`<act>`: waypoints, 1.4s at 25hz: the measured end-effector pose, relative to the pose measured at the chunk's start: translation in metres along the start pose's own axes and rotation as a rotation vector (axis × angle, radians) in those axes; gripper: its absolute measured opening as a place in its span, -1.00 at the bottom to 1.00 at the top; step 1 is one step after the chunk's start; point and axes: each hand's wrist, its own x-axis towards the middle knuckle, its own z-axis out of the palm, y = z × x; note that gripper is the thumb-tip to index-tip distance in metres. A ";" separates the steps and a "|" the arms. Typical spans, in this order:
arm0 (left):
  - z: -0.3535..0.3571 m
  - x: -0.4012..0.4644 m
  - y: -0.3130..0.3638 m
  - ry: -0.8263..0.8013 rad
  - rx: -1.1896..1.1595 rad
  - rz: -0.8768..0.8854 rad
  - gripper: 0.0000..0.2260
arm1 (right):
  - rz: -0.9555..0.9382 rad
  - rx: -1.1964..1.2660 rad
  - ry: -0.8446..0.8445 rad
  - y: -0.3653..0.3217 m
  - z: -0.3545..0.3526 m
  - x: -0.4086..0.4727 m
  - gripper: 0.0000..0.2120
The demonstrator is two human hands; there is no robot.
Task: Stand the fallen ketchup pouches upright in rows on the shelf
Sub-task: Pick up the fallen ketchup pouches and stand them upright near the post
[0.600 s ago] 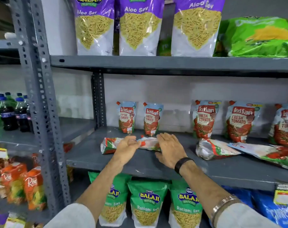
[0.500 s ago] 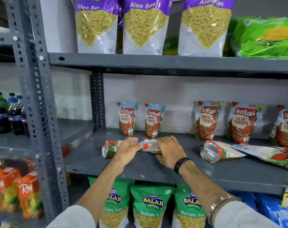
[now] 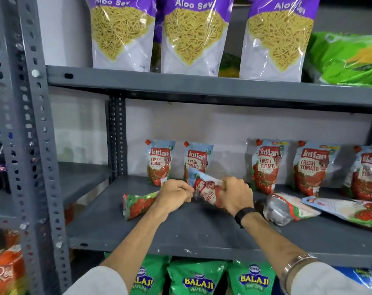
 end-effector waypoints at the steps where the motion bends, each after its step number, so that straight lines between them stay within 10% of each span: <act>1: 0.002 0.001 0.002 0.015 0.008 0.000 -0.91 | 0.098 0.193 0.017 0.002 -0.004 0.005 -0.85; 5: 0.019 0.004 0.015 0.005 -0.010 0.019 -0.81 | 0.346 0.964 -0.021 0.005 -0.006 0.027 -0.71; 11: 0.030 0.019 0.010 -0.073 -0.263 -0.013 -0.76 | 0.408 1.405 -0.185 0.011 0.012 0.027 -0.74; 23: 0.052 0.037 -0.013 0.046 0.351 0.127 -0.85 | 0.340 1.192 -0.184 0.059 0.035 0.011 -0.75; 35: 0.037 0.035 -0.020 0.132 0.389 0.102 -0.81 | 0.270 1.049 -0.182 0.045 0.046 0.008 -0.80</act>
